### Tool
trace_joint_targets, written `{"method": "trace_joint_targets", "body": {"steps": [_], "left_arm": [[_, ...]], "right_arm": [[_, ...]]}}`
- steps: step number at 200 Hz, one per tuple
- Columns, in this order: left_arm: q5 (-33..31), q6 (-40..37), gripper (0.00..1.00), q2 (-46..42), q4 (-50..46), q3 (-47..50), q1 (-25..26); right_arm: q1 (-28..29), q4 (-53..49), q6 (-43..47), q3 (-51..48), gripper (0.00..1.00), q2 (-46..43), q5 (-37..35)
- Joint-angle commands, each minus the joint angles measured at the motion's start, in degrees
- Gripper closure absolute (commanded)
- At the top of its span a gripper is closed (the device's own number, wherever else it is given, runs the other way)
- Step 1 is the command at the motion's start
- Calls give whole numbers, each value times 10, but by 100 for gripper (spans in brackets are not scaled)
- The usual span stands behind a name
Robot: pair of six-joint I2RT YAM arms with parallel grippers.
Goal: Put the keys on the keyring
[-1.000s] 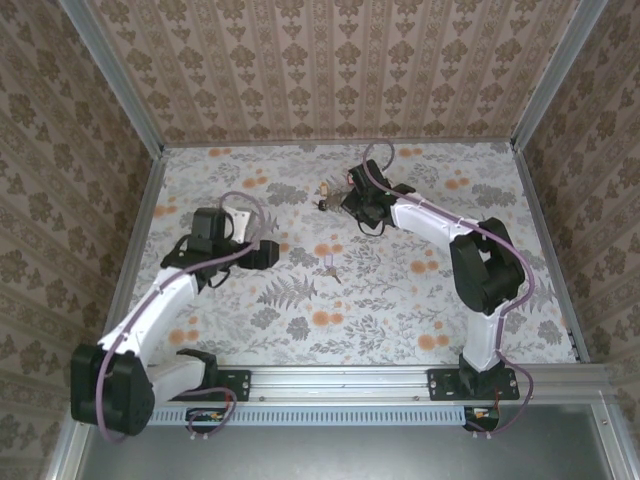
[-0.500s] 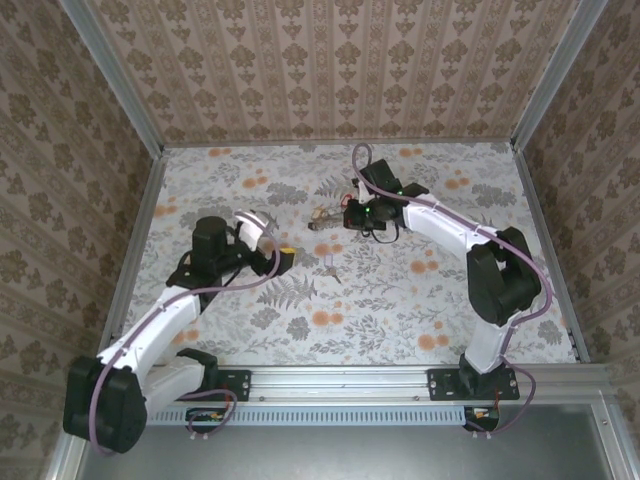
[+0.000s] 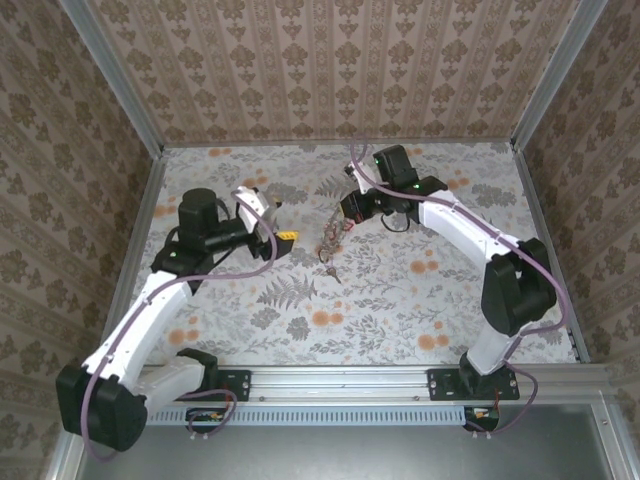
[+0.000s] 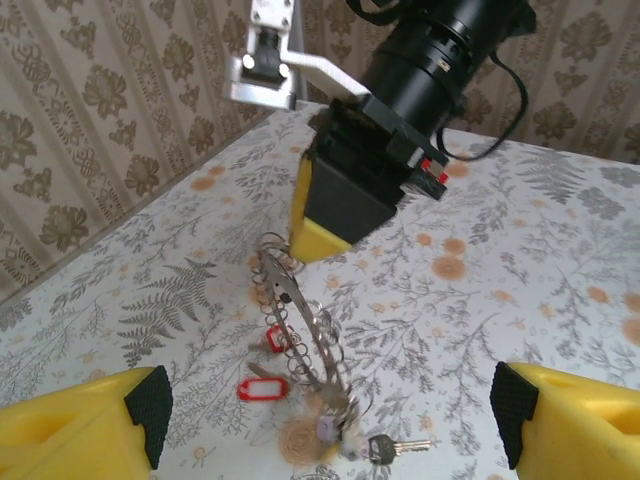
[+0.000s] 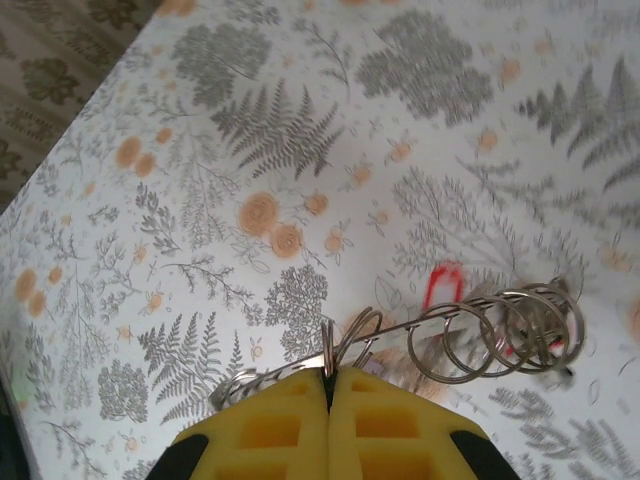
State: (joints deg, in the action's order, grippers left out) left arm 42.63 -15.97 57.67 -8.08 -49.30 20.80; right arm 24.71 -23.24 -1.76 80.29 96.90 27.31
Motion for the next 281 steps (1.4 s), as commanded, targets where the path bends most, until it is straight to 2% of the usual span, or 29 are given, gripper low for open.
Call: {"method": "trace_joint_targets", "body": {"steps": [1, 45, 74, 115, 133, 191, 238, 281], "left_arm": [[47, -46, 16, -37, -108, -9, -12], [90, -77, 31, -92, -144, 18, -21], [109, -89, 40, -90, -152, 11, -10], [126, -133, 53, -67, -190, -10, 18], [129, -136, 60, -66, -185, -11, 26], [138, -126, 74, -80, -166, 0, 43], [134, -125, 74, -101, -173, 16, 47], [81, -158, 63, -122, -178, 41, 50]], "right_arm": [[9, 17, 111, -7, 100, -51, 37], [43, 65, 299, -110, 100, -151, 150], [77, 87, 362, -140, 100, -200, 186], [123, 112, 377, -138, 100, -213, 206], [138, 106, 380, -127, 100, -205, 203], [165, 112, 371, -114, 100, -183, 198], [171, 124, 360, -117, 100, -179, 177], [174, 131, 352, -117, 100, -179, 184]]}}
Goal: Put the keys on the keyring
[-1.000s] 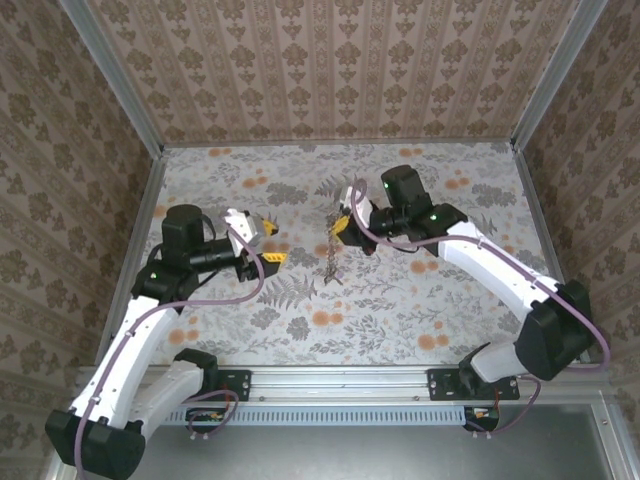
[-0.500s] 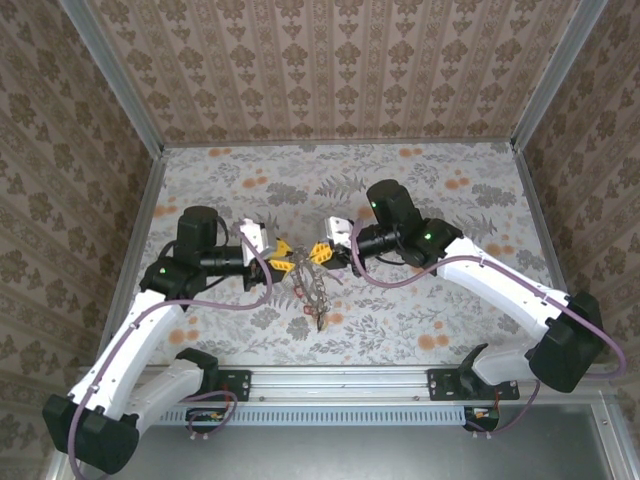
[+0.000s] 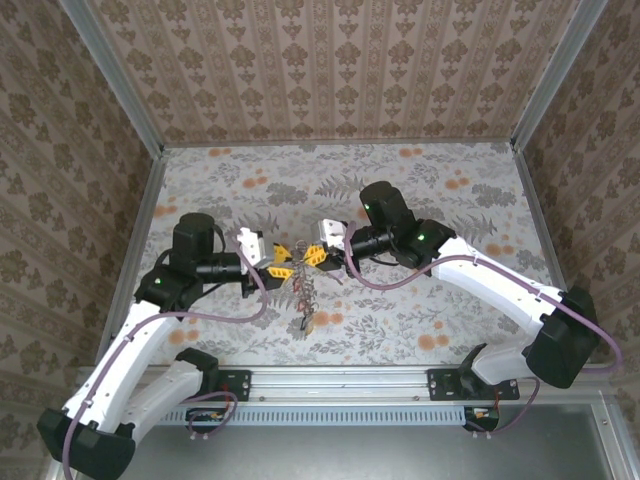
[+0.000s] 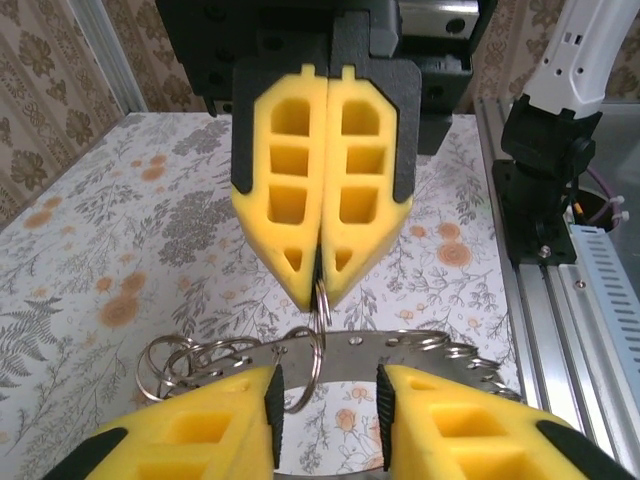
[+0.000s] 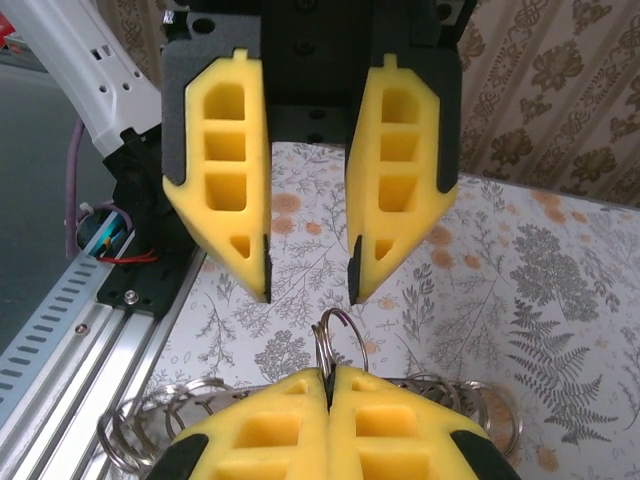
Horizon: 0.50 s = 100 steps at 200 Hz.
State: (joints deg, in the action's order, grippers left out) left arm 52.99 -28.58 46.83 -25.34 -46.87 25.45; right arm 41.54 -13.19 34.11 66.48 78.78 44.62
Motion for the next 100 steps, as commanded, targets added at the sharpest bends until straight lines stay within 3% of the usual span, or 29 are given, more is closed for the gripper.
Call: {"method": "trace_joint_targets", "body": {"steps": [1, 55, 100], "left_arm": [[-24, -33, 62, -13, -5, 17, 3], [-73, -62, 60, -12, 3, 12, 3], [-44, -48, 65, 7, 28, 5, 3]], "right_arm": [[5, 31, -7, 21, 100, 2, 11], [16, -7, 11, 33, 100, 4, 18], [25, -7, 18, 36, 100, 5, 5]]}}
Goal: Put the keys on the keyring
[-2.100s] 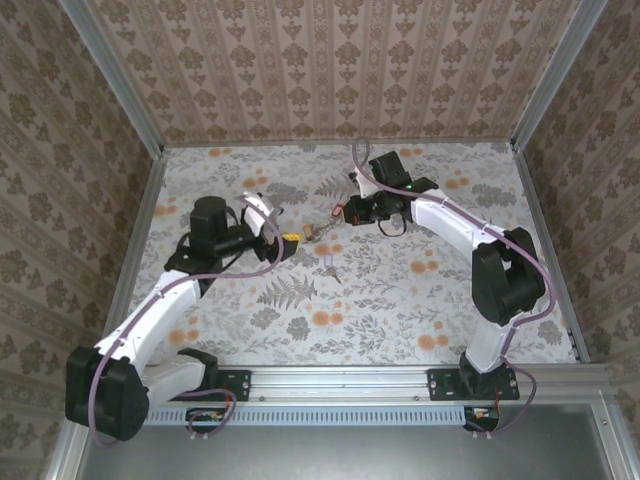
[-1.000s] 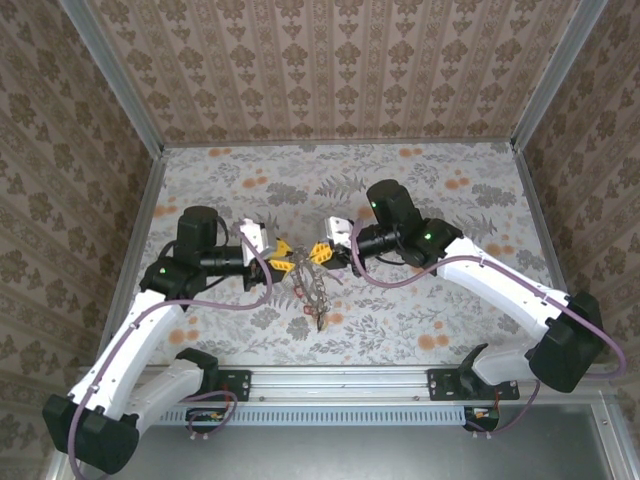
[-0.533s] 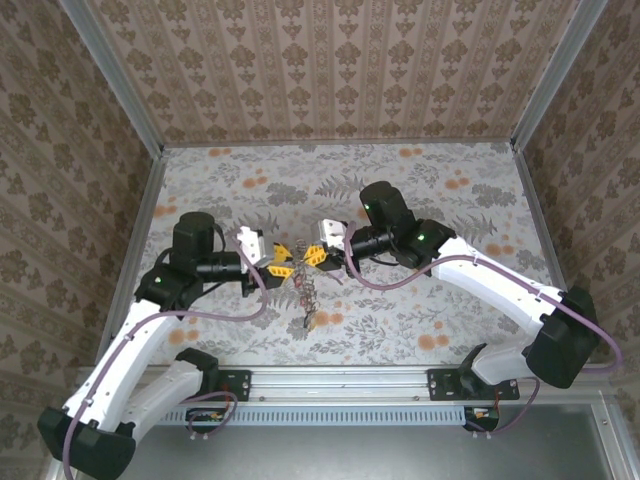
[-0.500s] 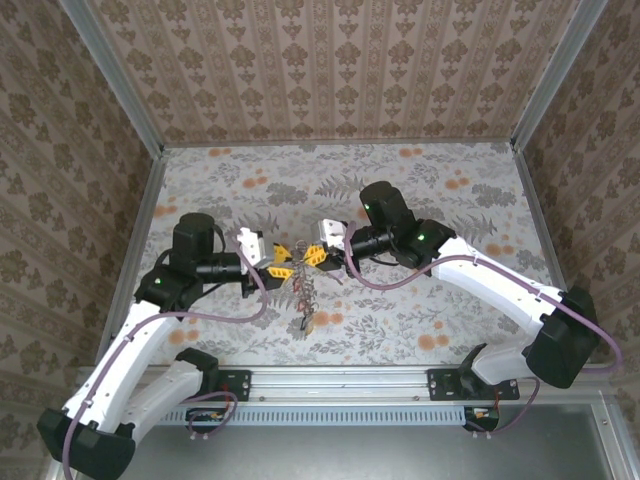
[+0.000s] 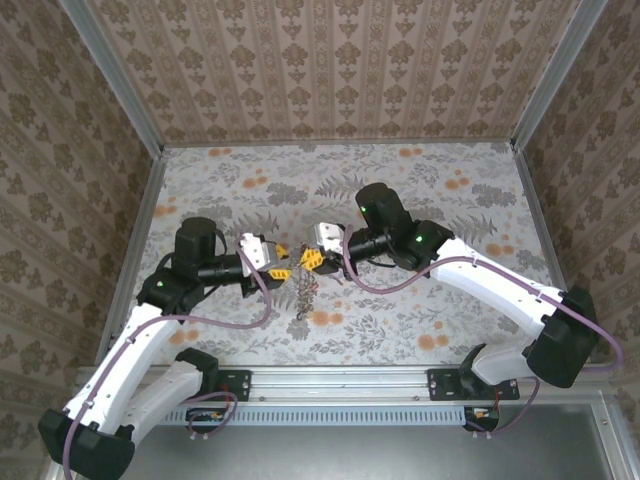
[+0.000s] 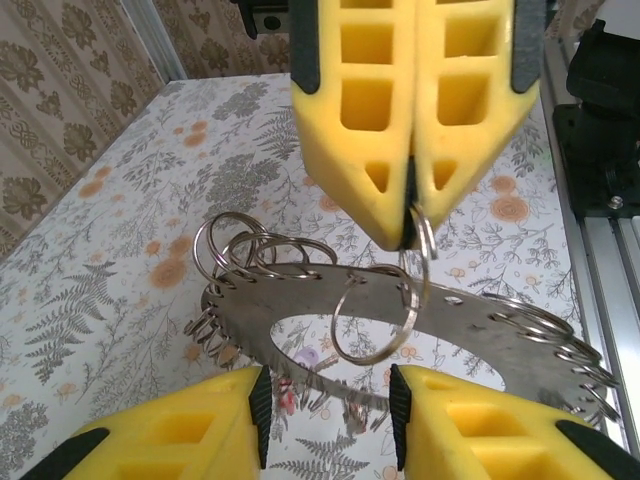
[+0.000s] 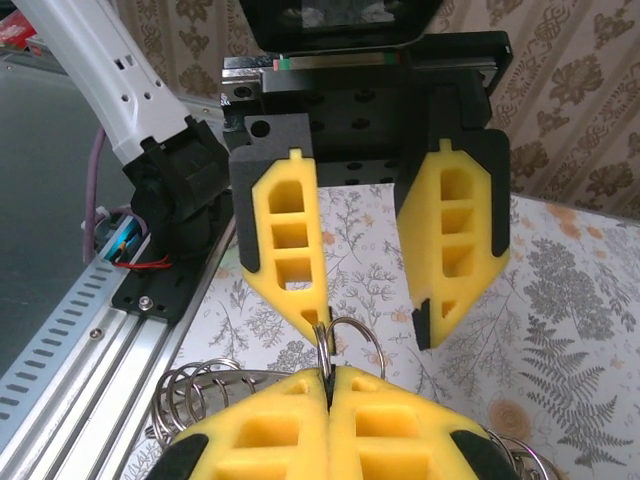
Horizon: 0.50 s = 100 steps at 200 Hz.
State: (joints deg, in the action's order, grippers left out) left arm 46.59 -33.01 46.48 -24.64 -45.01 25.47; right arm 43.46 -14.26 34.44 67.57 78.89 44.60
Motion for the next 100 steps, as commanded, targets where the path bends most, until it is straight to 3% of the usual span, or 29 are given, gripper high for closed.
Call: {"method": "trace_joint_targets", "body": {"steps": [1, 64, 83, 100], "left_arm": [[20, -2, 65, 11, 21, -14, 3], [90, 9, 91, 59, 14, -45, 22], [97, -1, 90, 63, 8, -43, 23], [90, -3, 79, 58, 15, -33, 24]], "right_arm": [[6, 3, 15, 25, 100, 3, 5], [13, -21, 43, 21, 100, 4, -38], [13, -10, 40, 10, 100, -2, -51], [13, -1, 40, -1, 100, -11, -60]]}}
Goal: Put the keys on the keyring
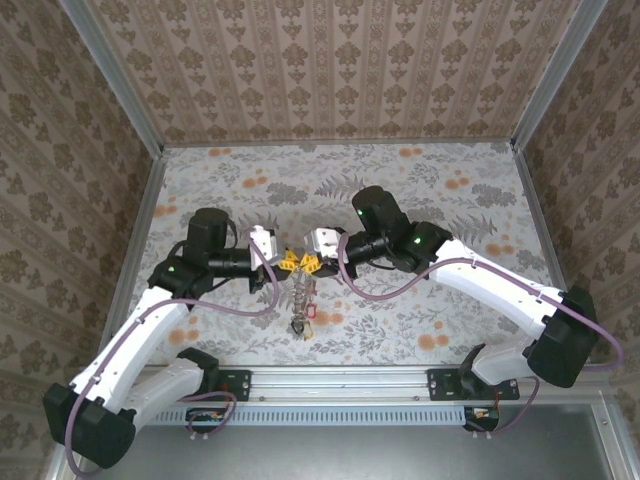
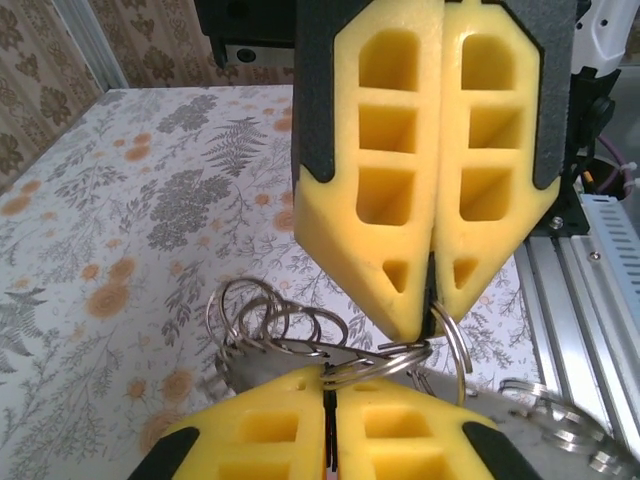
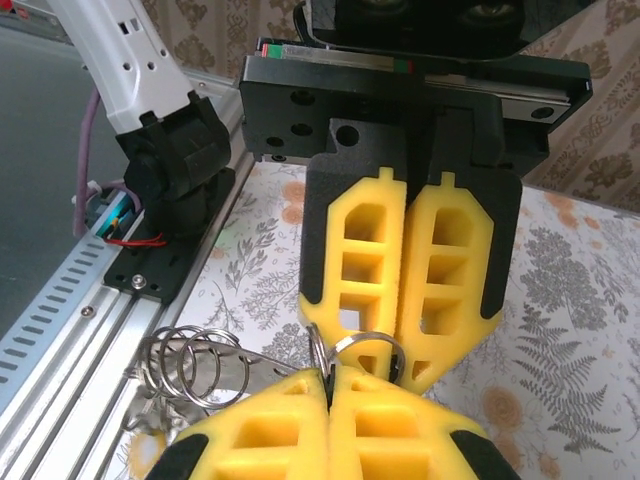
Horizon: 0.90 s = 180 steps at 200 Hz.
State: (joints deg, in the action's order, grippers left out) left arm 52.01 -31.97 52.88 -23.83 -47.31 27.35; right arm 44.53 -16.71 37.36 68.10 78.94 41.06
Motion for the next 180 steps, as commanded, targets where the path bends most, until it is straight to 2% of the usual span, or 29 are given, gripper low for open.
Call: {"method": "trace_joint_targets", "body": {"steps": [1, 7, 22, 30, 45, 91, 147, 180], "left_arm": [[36, -14, 78, -6, 7, -9, 5], [34, -12, 73, -9, 12, -6, 5], [27, 1, 53, -17, 35, 3, 6], [26, 7, 49, -21, 50, 9, 7], [25, 13, 48, -27, 75, 20, 13], [28, -13, 68, -16, 48, 15, 35], [1, -30, 100, -13, 0, 1, 37], [-49, -12, 100, -22, 7, 0, 37]], "right_arm": [[2, 24, 10, -6, 100, -12, -25], [3, 25, 11, -10, 100, -15, -28], [2, 22, 16, -14, 100, -20, -37], [3, 20, 20, -16, 100, -22, -40], [2, 17, 25, -17, 100, -23, -41], [2, 22, 27, -10, 100, -16, -31], [3, 48, 31, -27, 100, -24, -45], [2, 88, 50, -64, 100, -53, -63]]}}
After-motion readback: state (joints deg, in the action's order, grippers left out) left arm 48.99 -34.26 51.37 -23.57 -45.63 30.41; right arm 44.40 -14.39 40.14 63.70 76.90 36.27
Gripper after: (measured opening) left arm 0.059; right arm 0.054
